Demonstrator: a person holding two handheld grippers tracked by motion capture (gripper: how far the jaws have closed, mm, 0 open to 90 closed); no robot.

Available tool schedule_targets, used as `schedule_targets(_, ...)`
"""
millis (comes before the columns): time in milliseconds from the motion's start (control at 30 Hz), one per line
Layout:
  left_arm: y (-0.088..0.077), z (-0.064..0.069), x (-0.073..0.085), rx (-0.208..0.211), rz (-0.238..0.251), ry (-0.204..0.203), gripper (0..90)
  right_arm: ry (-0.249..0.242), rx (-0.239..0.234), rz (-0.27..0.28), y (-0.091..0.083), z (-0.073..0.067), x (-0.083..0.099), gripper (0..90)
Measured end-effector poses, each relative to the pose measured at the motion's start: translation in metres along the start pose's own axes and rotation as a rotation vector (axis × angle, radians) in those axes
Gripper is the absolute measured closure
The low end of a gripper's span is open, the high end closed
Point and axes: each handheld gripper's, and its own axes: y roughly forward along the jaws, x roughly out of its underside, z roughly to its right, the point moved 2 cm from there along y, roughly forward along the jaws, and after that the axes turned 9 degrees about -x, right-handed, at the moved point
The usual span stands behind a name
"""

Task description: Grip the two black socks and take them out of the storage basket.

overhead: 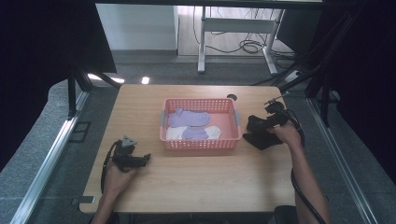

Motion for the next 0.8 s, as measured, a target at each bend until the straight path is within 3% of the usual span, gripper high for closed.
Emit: schedule_targets(800,0.0,0.0,0.0,0.0,0.002,0.0,12.9,-0.076,-0.009,0.022,-0.029,-0.024,0.002,26.6)
